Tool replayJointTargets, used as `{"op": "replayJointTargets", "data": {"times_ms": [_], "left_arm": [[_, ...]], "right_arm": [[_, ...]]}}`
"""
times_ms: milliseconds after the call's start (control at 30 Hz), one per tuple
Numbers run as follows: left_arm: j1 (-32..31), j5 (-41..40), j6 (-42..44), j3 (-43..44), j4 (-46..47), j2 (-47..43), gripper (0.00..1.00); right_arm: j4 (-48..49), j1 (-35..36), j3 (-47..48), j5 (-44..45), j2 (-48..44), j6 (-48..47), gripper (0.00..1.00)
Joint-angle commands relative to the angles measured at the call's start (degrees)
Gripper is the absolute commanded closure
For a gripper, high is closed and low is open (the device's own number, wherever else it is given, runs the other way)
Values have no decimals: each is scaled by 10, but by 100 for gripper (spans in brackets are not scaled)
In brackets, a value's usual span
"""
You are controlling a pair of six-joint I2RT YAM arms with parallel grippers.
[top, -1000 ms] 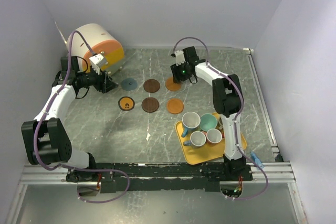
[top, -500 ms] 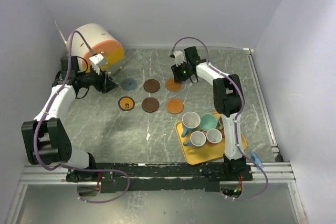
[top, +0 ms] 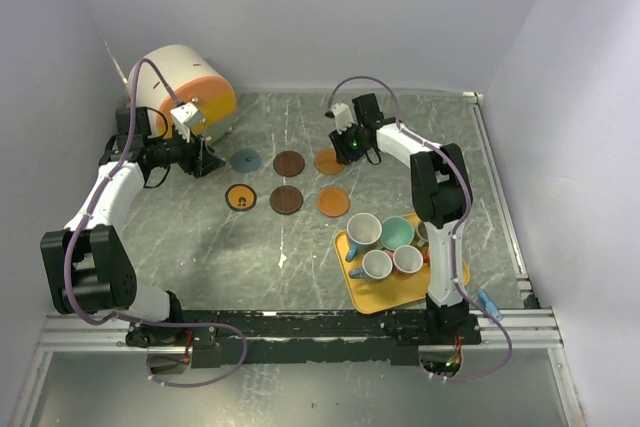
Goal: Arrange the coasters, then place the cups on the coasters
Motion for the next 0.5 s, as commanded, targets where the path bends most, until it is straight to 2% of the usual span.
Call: {"op": "replayJointTargets", "data": {"times_ms": [0, 467], "left_arm": [[5, 21, 13, -8, 12, -10, 32], [5, 24, 13, -6, 11, -5, 32]], "right_arm": [[-54, 3, -45, 48, -7, -16, 67], [-58, 11, -74, 61, -25, 1, 68]]}}
